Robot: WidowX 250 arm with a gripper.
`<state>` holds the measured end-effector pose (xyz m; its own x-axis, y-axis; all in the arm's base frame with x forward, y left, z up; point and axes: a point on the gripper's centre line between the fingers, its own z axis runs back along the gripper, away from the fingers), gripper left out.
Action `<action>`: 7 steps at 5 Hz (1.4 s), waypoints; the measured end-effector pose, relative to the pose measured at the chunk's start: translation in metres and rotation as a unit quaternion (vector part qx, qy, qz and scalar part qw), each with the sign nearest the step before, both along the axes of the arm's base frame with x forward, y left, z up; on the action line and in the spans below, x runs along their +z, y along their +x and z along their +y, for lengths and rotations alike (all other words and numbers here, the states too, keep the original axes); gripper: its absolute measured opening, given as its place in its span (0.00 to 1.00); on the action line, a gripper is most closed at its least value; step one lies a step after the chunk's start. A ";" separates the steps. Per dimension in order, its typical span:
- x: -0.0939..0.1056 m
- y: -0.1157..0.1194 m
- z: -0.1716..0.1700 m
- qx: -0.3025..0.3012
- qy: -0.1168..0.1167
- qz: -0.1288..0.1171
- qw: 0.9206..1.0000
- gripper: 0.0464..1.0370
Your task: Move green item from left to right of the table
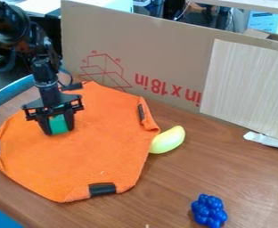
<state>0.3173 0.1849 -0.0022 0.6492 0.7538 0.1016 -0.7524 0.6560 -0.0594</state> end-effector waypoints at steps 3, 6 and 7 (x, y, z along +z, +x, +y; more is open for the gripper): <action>0.089 0.035 -0.123 -0.142 0.023 -0.069 0.987 0.57; 0.052 0.036 -0.259 -0.300 0.021 -0.014 0.953 0.57; 0.027 0.041 -0.279 -0.309 0.019 -0.001 0.951 0.57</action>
<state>0.3581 -0.0939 0.0250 0.9666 0.2247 0.1232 -0.2230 0.9744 -0.0274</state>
